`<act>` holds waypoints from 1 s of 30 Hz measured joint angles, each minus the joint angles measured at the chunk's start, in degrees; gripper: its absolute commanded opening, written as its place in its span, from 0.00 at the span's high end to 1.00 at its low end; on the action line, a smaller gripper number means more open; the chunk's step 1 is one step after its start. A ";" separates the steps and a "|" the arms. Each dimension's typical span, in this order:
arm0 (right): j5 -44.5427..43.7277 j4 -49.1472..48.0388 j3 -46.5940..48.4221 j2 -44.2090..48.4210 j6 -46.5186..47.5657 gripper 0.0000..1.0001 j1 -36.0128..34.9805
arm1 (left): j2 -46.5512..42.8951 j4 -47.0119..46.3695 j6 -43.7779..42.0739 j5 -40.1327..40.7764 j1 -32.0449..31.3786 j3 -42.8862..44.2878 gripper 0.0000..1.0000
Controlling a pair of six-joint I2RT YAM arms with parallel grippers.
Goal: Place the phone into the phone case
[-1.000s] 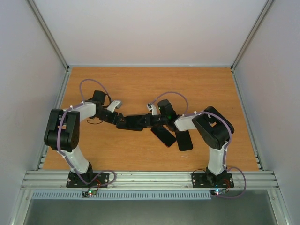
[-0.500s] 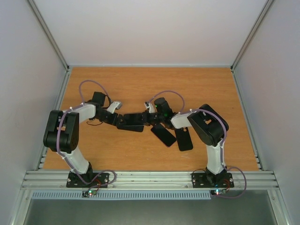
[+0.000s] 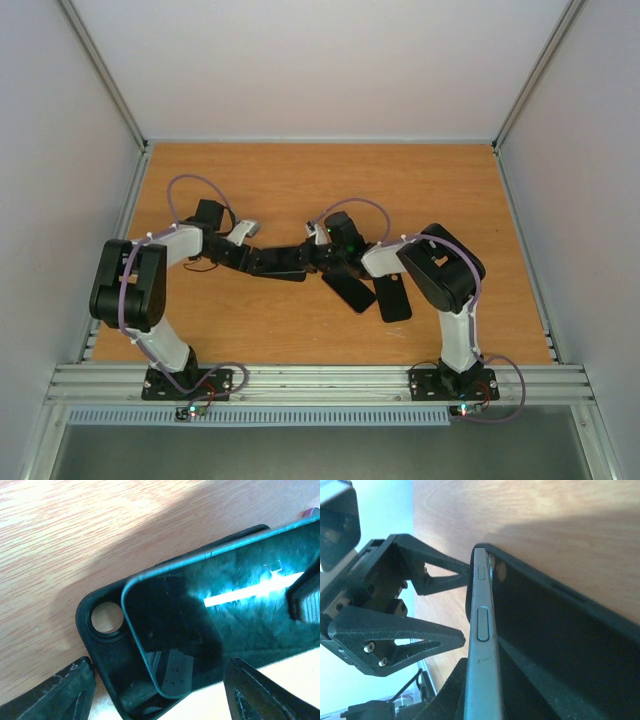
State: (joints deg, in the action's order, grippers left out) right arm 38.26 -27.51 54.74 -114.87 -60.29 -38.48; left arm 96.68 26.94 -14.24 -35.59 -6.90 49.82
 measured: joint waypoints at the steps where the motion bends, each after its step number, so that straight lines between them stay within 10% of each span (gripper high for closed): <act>1: 0.00 0.15 0.00 0.00 -0.17 0.99 -0.37 | -0.04 0.00 0.00 0.00 0.00 -0.09 0.29; 30: -5.35 -6.03 -2.73 -0.61 -11.37 0.99 -4.72 | -3.17 0.33 -0.37 0.42 0.00 -2.82 0.29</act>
State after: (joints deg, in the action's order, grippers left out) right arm 32.91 -33.54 52.01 -115.48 -71.66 -43.20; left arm 93.51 27.27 -14.61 -35.18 -6.90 47.00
